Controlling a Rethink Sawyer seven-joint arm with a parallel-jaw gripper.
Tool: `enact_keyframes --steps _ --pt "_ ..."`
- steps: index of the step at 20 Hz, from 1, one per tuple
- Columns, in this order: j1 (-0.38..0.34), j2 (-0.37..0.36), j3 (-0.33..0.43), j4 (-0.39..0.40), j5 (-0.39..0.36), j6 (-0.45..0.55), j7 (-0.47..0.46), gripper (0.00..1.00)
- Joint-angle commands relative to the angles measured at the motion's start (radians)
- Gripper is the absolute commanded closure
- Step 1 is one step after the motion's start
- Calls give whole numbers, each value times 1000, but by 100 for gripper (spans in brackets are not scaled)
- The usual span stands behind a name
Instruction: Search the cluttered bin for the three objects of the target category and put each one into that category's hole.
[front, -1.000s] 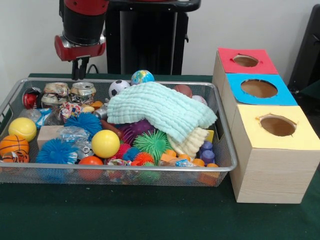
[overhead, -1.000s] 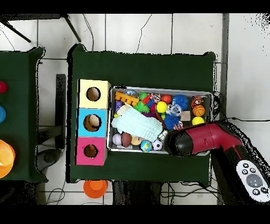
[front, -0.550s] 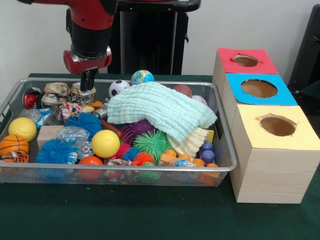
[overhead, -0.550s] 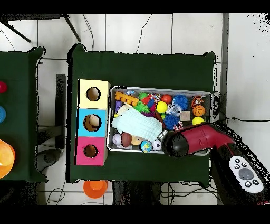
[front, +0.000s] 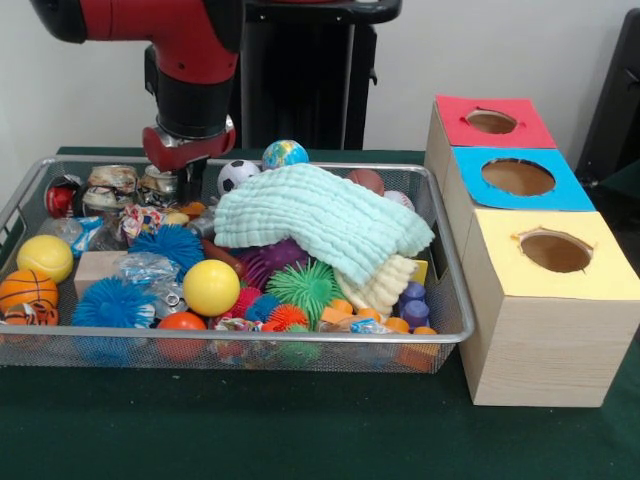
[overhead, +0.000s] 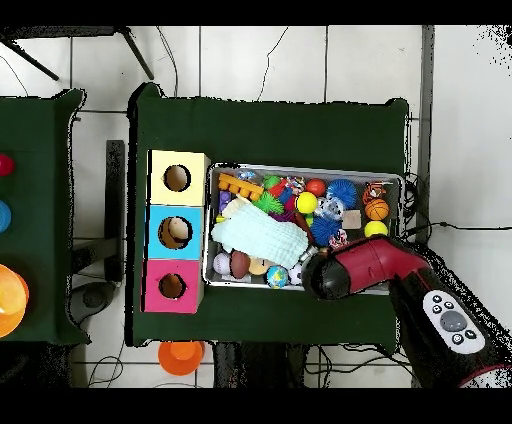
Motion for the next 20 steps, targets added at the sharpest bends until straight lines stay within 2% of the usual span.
enact_keyframes --steps 1,4,5,12,16,20 --pt "17 46 18 -58 -90 -46 -173 100" --pt "26 42 17 -62 -101 -25 -191 100" --pt "26 42 18 -62 -103 -22 -193 0" --pt "7 37 32 -48 -111 -38 -224 0" --pt "-6 45 40 -50 -101 -64 -200 0" --pt "-27 52 45 -50 -125 -128 -182 0"
